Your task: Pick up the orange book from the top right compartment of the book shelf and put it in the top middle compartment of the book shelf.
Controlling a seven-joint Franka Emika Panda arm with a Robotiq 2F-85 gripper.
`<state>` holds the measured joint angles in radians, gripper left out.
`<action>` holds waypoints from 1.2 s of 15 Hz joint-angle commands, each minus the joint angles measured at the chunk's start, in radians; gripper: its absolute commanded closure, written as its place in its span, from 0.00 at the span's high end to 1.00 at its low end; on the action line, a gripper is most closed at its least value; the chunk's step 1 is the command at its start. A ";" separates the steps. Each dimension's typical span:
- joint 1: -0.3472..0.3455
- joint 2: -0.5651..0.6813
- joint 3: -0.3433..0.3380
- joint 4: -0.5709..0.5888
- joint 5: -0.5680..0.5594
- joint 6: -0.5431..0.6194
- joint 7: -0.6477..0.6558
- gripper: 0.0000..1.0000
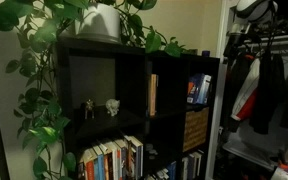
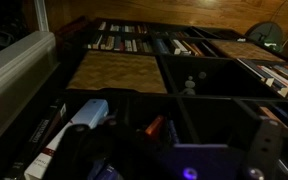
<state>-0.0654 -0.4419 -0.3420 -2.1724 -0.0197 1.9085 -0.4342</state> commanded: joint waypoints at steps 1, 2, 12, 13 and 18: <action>-0.023 0.004 0.019 0.002 0.011 -0.002 -0.009 1.00; -0.023 0.004 0.019 0.002 0.011 -0.002 -0.009 1.00; -0.016 0.035 0.031 -0.111 0.017 0.263 -0.012 1.00; -0.014 0.046 0.031 -0.127 0.021 0.310 -0.015 1.00; -0.007 0.131 0.043 -0.187 0.049 0.551 -0.003 1.00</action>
<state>-0.0653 -0.3435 -0.3133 -2.3248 0.0003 2.3454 -0.4354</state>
